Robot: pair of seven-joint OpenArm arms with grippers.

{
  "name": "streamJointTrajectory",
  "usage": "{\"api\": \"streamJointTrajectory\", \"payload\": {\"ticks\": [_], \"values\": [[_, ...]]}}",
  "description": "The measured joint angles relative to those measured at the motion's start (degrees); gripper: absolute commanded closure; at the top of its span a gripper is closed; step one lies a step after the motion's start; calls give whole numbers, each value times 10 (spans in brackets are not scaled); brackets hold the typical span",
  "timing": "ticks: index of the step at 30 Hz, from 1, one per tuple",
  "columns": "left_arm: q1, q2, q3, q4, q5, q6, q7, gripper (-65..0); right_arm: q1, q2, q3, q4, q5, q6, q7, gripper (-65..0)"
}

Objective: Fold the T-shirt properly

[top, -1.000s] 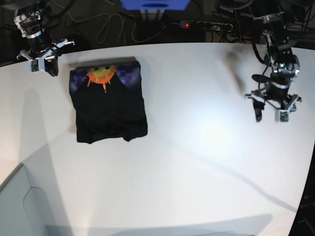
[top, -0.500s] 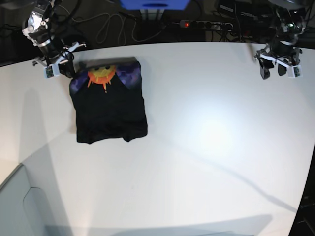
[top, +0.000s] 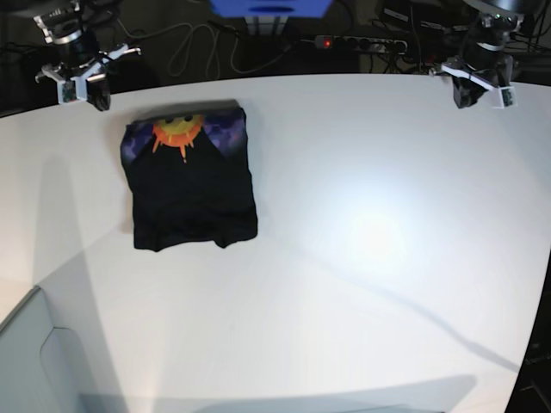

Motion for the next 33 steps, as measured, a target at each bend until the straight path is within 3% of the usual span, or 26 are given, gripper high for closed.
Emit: {"api": "streamJointTrajectory", "payload": {"ticks": [6, 10, 16, 18, 23, 25, 28, 31, 33], "values": [[78, 69, -5, 19, 9, 3, 0, 0, -120, -13, 2, -10, 1, -1, 1, -1], [113, 84, 2, -27, 8, 3, -8, 0, -149, -10, -27, -92, 10, -2, 6, -1], [96, 72, 28, -203, 13, 5, -29, 0, -68, 64, -100, -337, 8, -2, 13, -1], [67, 50, 62, -286, 35, 5, -77, 0, -9, 85, -115, -448, 1, -5, 49, -1], [-42, 8, 163, -532, 121, 0, -242, 0, 91, 138, -204, -681, 2, -11, 228, -1], [-82, 3, 196, -631, 148, 9, -290, 0, 112, 152, -276, -736, -32, -48, 282, -1], [-143, -3, 248, -781, 172, 7, -363, 0, 136, 151, -358, -798, -70, -159, 341, -1], [-207, -3, 297, -883, 171, 11, -396, 0, 156, 154, -360, -849, -71, -319, 354, -1], [-231, 0, 337, -892, 168, 14, -399, 0, 174, 159, -358, -881, -72, -405, 360, -1]]}}
